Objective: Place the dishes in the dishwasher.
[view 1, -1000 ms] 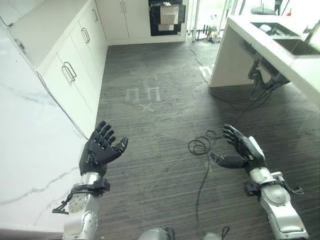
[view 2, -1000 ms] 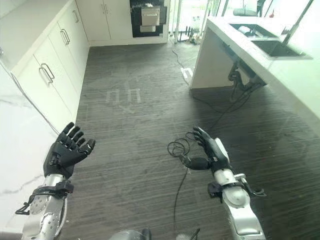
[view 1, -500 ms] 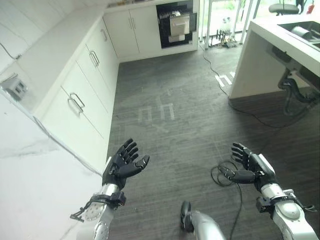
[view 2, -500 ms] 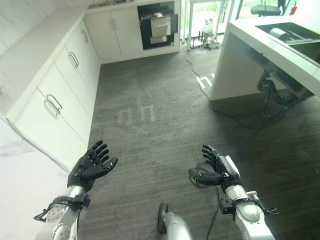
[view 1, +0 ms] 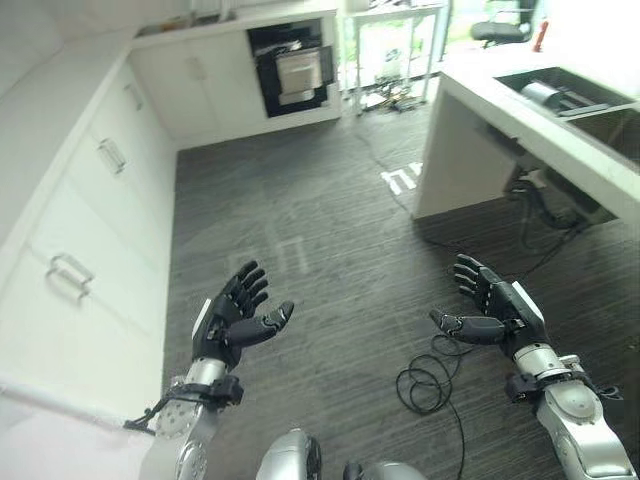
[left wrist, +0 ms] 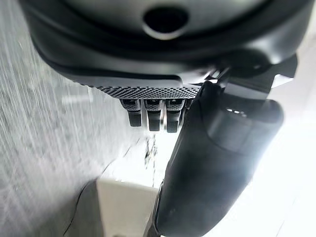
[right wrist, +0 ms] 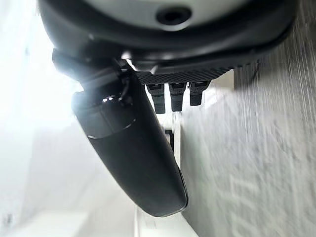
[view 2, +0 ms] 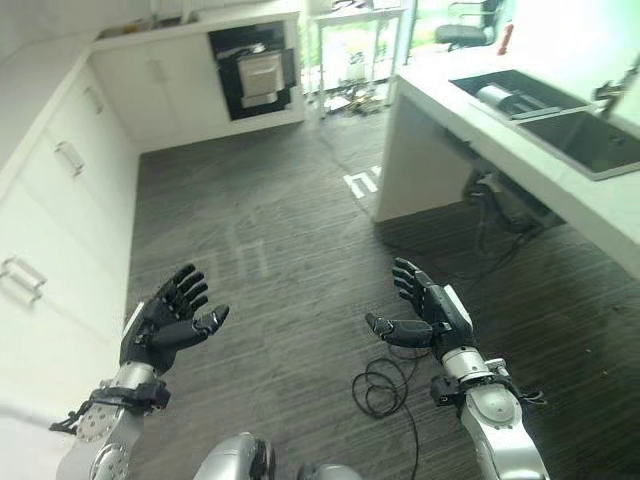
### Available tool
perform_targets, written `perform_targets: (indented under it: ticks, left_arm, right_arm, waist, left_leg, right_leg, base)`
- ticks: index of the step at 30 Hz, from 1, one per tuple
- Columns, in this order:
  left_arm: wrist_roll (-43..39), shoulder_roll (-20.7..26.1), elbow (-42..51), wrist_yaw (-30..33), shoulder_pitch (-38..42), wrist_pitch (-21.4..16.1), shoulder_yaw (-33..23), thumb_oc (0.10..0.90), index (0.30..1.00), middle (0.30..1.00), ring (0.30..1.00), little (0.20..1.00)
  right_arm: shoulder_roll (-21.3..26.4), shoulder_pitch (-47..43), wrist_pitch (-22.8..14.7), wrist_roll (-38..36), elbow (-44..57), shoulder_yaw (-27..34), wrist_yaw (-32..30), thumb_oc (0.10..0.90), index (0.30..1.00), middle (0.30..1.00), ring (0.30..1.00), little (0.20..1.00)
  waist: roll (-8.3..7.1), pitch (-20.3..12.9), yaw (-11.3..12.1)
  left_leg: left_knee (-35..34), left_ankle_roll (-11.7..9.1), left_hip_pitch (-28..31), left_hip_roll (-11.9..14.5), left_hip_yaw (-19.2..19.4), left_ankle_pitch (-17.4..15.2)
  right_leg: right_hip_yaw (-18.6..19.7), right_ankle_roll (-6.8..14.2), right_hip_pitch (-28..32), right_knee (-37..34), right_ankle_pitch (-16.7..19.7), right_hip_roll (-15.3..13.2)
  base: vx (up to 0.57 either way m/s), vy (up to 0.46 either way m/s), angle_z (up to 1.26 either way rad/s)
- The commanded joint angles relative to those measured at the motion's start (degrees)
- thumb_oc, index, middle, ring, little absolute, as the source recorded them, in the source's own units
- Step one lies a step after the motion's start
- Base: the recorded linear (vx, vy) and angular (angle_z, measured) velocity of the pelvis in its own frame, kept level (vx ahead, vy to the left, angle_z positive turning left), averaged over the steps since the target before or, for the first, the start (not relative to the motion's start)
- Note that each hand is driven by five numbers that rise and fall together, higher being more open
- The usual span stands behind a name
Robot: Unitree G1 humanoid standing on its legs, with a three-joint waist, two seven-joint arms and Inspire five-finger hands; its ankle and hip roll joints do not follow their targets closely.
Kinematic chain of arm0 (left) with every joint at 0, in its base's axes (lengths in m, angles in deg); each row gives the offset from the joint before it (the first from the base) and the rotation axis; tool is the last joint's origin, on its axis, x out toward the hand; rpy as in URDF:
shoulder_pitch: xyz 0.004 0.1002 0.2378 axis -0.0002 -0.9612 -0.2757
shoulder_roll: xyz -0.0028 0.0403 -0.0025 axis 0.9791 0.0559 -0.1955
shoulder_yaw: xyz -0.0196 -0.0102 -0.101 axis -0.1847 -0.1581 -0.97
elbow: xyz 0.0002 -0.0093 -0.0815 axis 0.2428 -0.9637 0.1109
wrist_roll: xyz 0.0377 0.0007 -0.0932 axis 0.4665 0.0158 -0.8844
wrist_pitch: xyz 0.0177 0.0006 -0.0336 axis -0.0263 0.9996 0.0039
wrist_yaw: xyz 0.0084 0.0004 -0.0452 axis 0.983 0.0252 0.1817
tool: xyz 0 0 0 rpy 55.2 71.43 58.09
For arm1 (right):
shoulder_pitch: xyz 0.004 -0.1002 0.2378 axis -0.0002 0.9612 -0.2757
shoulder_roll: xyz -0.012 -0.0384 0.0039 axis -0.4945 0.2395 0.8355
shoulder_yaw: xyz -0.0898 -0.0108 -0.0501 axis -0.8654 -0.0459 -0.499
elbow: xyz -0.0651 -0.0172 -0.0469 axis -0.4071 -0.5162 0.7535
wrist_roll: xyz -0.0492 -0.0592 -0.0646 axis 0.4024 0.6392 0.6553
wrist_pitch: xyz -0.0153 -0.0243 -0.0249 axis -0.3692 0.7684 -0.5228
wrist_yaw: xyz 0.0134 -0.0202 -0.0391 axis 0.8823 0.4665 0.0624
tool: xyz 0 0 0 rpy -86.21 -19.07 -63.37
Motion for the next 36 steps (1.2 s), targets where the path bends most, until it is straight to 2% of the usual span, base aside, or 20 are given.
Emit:
perform_targets:
  ticks: [1, 4, 7, 9, 11, 14, 16, 18, 19, 20, 21, 22, 23, 25, 27, 28, 31, 33, 34, 36]
  left_arm:
    - [0.79, 1.75, 5.31, -0.84, -0.23, -8.83, -3.97, 0.8, 0.9, 0.9, 0.9, 0.9]
    - [2.3, 1.46, 5.21, -1.03, -0.84, -8.9, -4.09, 0.8, 0.9, 0.9, 0.9, 0.9]
    - [3.35, 2.36, 3.28, 0.87, 1.94, -9.41, -2.37, 0.8, 0.9, 0.9, 0.9, 0.9]
    - [5.8, 4.08, 3.76, 1.57, 4.11, -9.2, -1.61, 0.8, 0.9, 0.9, 0.9, 0.9]
    - [7.4, 5.23, 4.64, 0.6, 5.68, -8.66, -1.42, 0.8, 0.9, 0.9, 0.9, 0.9]
    - [9.87, 6.73, 5.51, -1.32, 7.07, -8.22, -1.12, 0.8, 0.9, 0.9, 0.9, 0.9]
    - [10.98, 7.01, 6.38, -2.45, 7.51, -8.14, -0.82, 0.8, 0.9, 0.9, 0.9, 0.9]
    - [12.23, 6.97, 7.09, -2.02, 7.42, -9.17, -0.69, 0.8, 0.9, 0.9, 0.9, 0.9]
    - [13.76, 6.56, 7.38, 1.26, 7.7, -10.21, -0.79, 0.8, 0.9, 0.9, 0.9, 0.9]
    - [13.83, 6.56, 7.4, 1.88, 7.79, -10.25, -0.81, 0.8, 0.9, 0.9, 0.9, 0.9]
    - [12.96, 6.87, 7.84, 3.6, 7.81, -10.12, -1.6, 0.8, 0.9, 0.9, 0.9, 0.9]
    - [12.35, 6.97, 8.08, 3.81, 7.75, -10.02, -2.03, 0.8, 0.9, 0.9, 0.9, 0.9]
    - [10.62, 7.17, 8.31, 3.49, 7.27, -10.18, -3.85, 0.8, 0.9, 0.9, 0.9, 0.9]
    - [10.59, 7.2, 8.78, 3.25, 6.38, -10.91, -4.63, 0.8, 0.9, 0.9, 0.9, 0.9]
    - [11.61, 6.82, 9.35, 4.16, 5.44, -12.0, -4.71, 0.8, 0.9, 0.9, 0.9, 0.9]
    - [12.21, 6.66, 9.67, 4.86, 5.14, -12.53, -4.68, 0.8, 0.9, 0.9, 0.9, 0.9]
    - [13.98, 6.36, 8.78, 6.81, 6.81, -13.91, -3.28, 0.8, 0.9, 0.9, 0.9, 0.9]
    - [12.99, 5.6, 7.95, 8.64, 9.05, -13.1, -2.16, 0.8, 0.9, 0.9, 0.9, 0.9]
    - [13.26, 4.15, 8.37, 8.94, 10.42, -14.3, -1.64, 0.8, 0.9, 0.9, 0.9, 0.9]
    - [13.18, 3.39, 9.7, 9.69, 10.05, -15.01, -2.15, 0.8, 0.9, 0.9, 0.9, 0.9]
  right_arm:
    - [1.45, -3.16, -5.22, -2.3, 6.76, 2.12, 2.48, 0.8, 0.9, 0.9, 0.9, 0.9]
    - [1.89, -3.14, -6.55, -2.69, 7.2, 2.07, 2.16, 0.8, 0.9, 0.9, 0.9, 0.9]
    - [2.14, -4.52, -5.52, -5.37, 8.09, 1.75, 1.16, 0.8, 0.9, 0.9, 0.9, 0.9]
    - [1.89, -4.06, -4.41, -7.33, 9.52, 2.27, -0.27, 0.8, 0.9, 0.9, 0.9, 0.9]
    - [1.0, -3.27, -4.62, -7.28, 10.31, 2.7, -1.47, 0.8, 0.9, 0.9, 0.9, 0.9]
    - [-1.07, -1.97, -5.73, -7.03, 10.74, 3.15, -3.32, 0.8, 0.9, 0.9, 0.9, 0.9]
    - [-3.08, -1.55, -6.13, -6.53, 11.03, 3.01, -3.95, 0.8, 0.9, 0.9, 0.9, 0.9]
    - [-4.46, -1.42, -6.4, -5.45, 11.44, 2.34, -3.59, 0.8, 0.9, 0.9, 0.9, 0.9]
    - [-5.08, -1.89, -6.4, -4.78, 11.36, 0.38, -1.55, 0.8, 0.9, 0.9, 0.9, 0.9]
    - [-5.02, -2.11, -6.44, -4.71, 11.22, 0.02, -1.35, 0.8, 0.9, 0.9, 0.9, 0.9]
    - [-4.26, -2.4, -6.68, -5.16, 10.86, -0.52, -0.32, 0.8, 0.9, 0.9, 0.9, 0.9]
    - [-3.92, -2.53, -6.74, -5.53, 10.75, -0.52, 0.03, 0.8, 0.9, 0.9, 0.9, 0.9]
    - [-2.69, -2.66, -6.73, -7.35, 10.58, 0.58, 1.74, 0.8, 0.9, 0.9, 0.9, 0.9]
    - [-1.59, -2.74, -6.85, -8.88, 10.65, 1.26, 2.16, 0.8, 0.9, 0.9, 0.9, 0.9]
    - [-1.45, -2.69, -7.0, -9.72, 11.4, 1.47, 2.84, 0.8, 0.9, 0.9, 0.9, 0.9]
    - [-1.55, -2.46, -7.23, -9.84, 11.84, 1.62, 3.51, 0.8, 0.9, 0.9, 0.9, 0.9]
    - [-0.81, -2.43, -9.3, -8.97, 12.6, 0.71, 3.13, 0.8, 0.9, 0.9, 0.9, 0.9]
    - [0.26, -4.21, -8.43, -9.31, 12.79, 0.5, 2.15, 0.8, 0.9, 0.9, 0.9, 0.9]
    - [0.51, -5.5, -8.66, -10.06, 12.78, 0.62, 3.09, 0.8, 0.9, 0.9, 0.9, 0.9]
    - [0.72, -5.25, -9.5, -9.66, 13.37, 1.01, 4.62, 0.8, 0.9, 0.9, 0.9, 0.9]
  waist:
    - [2.72, -2.31, 2.26]
    - [3.01, -2.18, 2.88]
    - [3.9, -2.26, 1.86]
    - [4.16, -3.17, 1.53]
    - [3.61, -4.2, 1.29]
    - [2.6, -5.39, 1.12]
    - [2.68, -6.0, 0.69]
    - [3.69, -5.35, 0.19]
    - [4.74, -4.22, -0.4]
    - [4.78, -4.02, -0.38]
    - [4.41, -3.59, -0.3]
    - [4.46, -3.46, -0.28]
    - [2.74, -2.91, -0.36]
    - [1.0, -2.54, -0.29]
    - [0.42, -2.37, -0.47]
    - [0.48, -2.15, -0.67]
    - [0.13, -2.71, -1.48]
    - [0.12, -4.27, -2.02]
    - [1.21, -5.43, -1.89]
    - [1.12, -5.06, -0.72]
  left_leg:
    - [6.72, -4.1, -1.68, 1.12, -5.88, -1.31]
    - [6.72, -4.21, -4.35, 1.6, -6.07, -1.93]
    - [6.72, -3.77, -1.45, 2.41, -4.79, -1.77]
    - [6.72, -2.63, 1.05, 1.46, -4.85, -1.8]
    - [6.72, -1.09, 3.07, 0.16, -4.52, -3.2]
    - [6.72, 1.04, 5.04, -2.87, -6.12, -4.81]
    - [6.72, 2.74, 6.49, -5.3, -8.47, -5.87]
    - [6.72, 3.45, 8.47, -5.73, -9.34, -6.81]
    - [6.72, 3.78, 11.06, -5.19, -8.01, -7.98]
    - [6.72, 3.75, 11.35, -5.08, -7.61, -8.18]
    - [6.72, 3.4, 11.88, -4.78, -6.12, -8.44]
    - [6.72, 3.19, 12.15, -4.37, -5.77, -8.63]
    - [6.72, 2.37, 14.63, -4.03, -2.38, -10.77]
    - [6.72, 1.78, 17.01, -4.31, 0.8, -12.84]
    - [6.72, 1.48, 19.04, -3.94, 3.19, -14.21]
    - [6.72, 1.57, 20.14, -3.74, 3.85, -14.98]
    - [6.72, 1.74, 23.19, -3.8, 4.11, -17.97]
    - [6.72, 1.74, 26.63, -4.13, 4.3, -19.53]
    - [6.72, -1.15, 30.59, -2.91, 6.05, -10.61]
    - [6.72, -3.7, 30.59, -2.72, 6.47, -2.12]
  right_leg:
    - [2.71, 9.15, 1.11, -2.09, -1.5, -1.54]
    - [3.77, 9.38, 3.28, -2.09, -3.5, -1.6]
    - [3.2, 10.44, 5.23, -2.09, -4.03, -3.35]
    - [2.97, 11.63, 7.31, -2.09, -4.29, -4.92]
    - [1.69, 13.07, 8.09, -2.09, -1.77, -7.23]
    - [0.12, 14.86, 9.11, -2.09, 5.04, -9.7]
    - [0.12, 15.82, 11.1, -2.09, 13.56, -8.84]
    - [-1.46, 15.69, 6.95, 8.32, 17.37, -8.5]
    - [-5.31, 14.27, -1.8, 15.24, 16.24, -9.7]
    - [-6.22, 14.01, -2.88, 15.02, 15.78, -10.05]
    - [-9.42, 13.32, -4.21, 9.49, 13.83, -11.04]
    - [-10.19, 13.14, -3.76, 7.04, 13.45, -10.91]
    - [-15.12, 13.73, -6.04, -2.09, 11.7, -13.11]
    - [-18.11, 15.1, -11.01, -2.09, 10.43, -16.31]
    - [-20.62, 16.01, -14.09, -2.09, 13.13, -18.85]
    - [-21.0, 16.01, -14.65, -2.09, 14.27, -18.96]
    - [-20.32, 16.23, -14.77, -2.09, 12.52, -17.47]
    - [-20.48, 15.03, -13.77, -2.09, 11.58, -16.57]
    - [-21.86, 12.87, -12.39, -2.09, 9.18, -15.69]
    - [-22.4, 11.59, -9.6, -2.09, 6.82, -15.63]
  base:
    - [0.39, 0.141, -1.07]
    - [0.35, 0.165, -1.23]
    - [0.35, 0.239, -0.84]
    - [0.35, 0.249, -0.83]
    - [0.27, 0.157, -0.47]
    - [0.26, 0.128, -0.08]
    - [0.31, 0.171, 0.25]
    - [0.27, 0.226, 0.32]
    - [0.24, 0.208, -0.03]
    - [0.3, 0.126, -0.83]
    - [0.21, -0.014, -1.36]
    - [0.42, -0.166, -1.35]
    - [0.4, -0.221, -0.85]
    - [0.35, -0.217, -0.67]
    - [0.28, -0.158, -0.7]
    - [0.33, -0.19, -0.37]
    - [0.34, -0.226, -0.28]
    - [0.46, -0.296, 0.27]
    - [0.49, -0.34, 0.36]
    - [0.32, -0.258, 0.09]
